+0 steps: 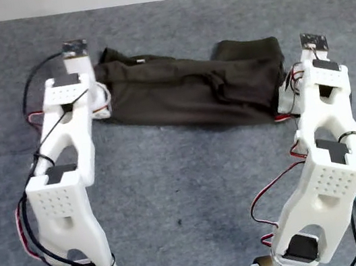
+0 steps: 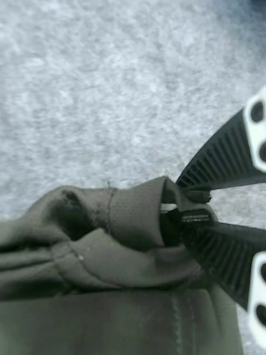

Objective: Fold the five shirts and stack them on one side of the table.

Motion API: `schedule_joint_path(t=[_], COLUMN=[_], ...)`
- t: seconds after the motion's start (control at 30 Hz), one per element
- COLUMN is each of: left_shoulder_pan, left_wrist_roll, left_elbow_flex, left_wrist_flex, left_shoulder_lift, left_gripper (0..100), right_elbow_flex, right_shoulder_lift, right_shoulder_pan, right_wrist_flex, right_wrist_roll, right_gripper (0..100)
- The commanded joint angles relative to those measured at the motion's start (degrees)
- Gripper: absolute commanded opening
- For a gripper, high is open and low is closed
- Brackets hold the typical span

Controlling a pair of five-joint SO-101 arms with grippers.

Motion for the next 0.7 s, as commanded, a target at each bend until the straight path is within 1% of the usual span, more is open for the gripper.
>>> schedule_joint_path(t=[0.0,0.13,0.23,0.33,0.43,0.53,0.67], left_shoulder_pan=[0.84,1.71,1.71,1.71,1.54,1.45,1.27], left_wrist_roll=[-0.26,-0.26,-0.26,-0.26,-0.35,-0.62,-4.4], left_elbow_flex=[-0.13,-0.13,0.31,4.09,10.51,17.98,28.44], left_wrist_flex=[8.0,14.68,17.05,16.09,12.84,10.02,8.7], left_shoulder_lift=[-4.62,-7.08,-7.87,-8.48,-10.42,-15.16,-26.15], left_gripper=[0,1,1,1,1,1,1], right_elbow_flex=[-0.13,8.75,20.09,31.34,38.99,42.24,43.47], right_shoulder_lift=[-4.53,-13.76,-22.64,-30.73,-35.82,-38.37,-40.48], right_shoulder_pan=[1.36,1.19,0.4,-0.31,-0.48,-0.04,2.42], right_wrist_flex=[2.15,1.01,-3.91,-9.1,-10.68,-10.42,-8.66], right_wrist_roll=[0.79,2.99,4.31,5.27,6.59,8.09,9.67], right_gripper=[0.7,0.7,0.7,0.7,0.7,0.7,0.7])
